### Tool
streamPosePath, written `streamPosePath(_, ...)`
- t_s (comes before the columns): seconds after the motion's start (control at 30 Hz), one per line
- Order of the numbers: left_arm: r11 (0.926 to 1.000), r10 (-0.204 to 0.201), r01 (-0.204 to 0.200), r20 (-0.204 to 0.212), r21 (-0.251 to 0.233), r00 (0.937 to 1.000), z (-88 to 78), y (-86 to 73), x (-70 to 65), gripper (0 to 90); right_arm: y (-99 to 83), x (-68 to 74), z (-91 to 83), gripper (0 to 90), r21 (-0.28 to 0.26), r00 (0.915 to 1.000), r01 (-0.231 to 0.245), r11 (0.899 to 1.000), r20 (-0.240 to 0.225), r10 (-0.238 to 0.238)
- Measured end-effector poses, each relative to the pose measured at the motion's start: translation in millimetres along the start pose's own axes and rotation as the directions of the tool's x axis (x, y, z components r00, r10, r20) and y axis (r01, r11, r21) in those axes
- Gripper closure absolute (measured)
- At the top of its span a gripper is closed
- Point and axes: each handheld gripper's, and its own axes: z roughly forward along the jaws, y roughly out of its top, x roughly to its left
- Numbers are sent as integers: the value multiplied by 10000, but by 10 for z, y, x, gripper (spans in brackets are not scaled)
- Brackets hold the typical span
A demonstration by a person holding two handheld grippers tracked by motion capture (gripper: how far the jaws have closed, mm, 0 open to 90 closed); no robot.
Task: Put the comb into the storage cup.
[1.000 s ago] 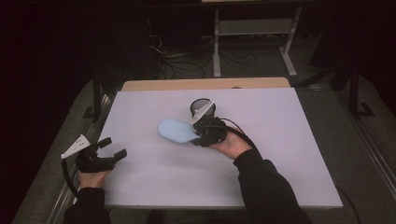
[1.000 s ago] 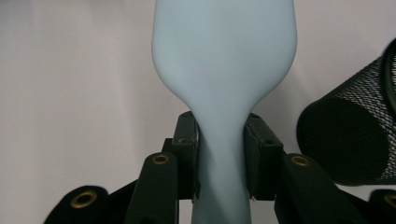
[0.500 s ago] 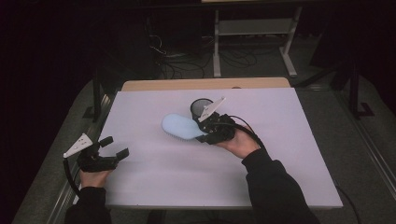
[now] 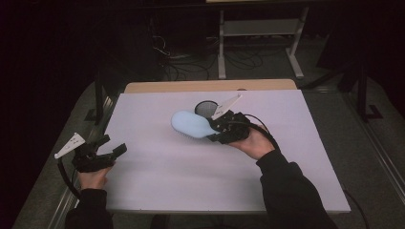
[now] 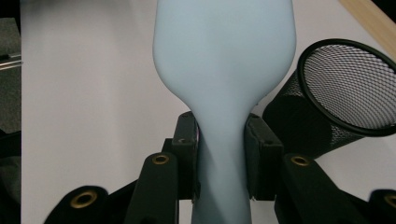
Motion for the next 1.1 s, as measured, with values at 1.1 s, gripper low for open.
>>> streamPosePath(1.1,9924,971,-1078,1610,591,9822,527,447,-548,0,37,-37,-277,681,-1318,9996,240,9910,146,-223)
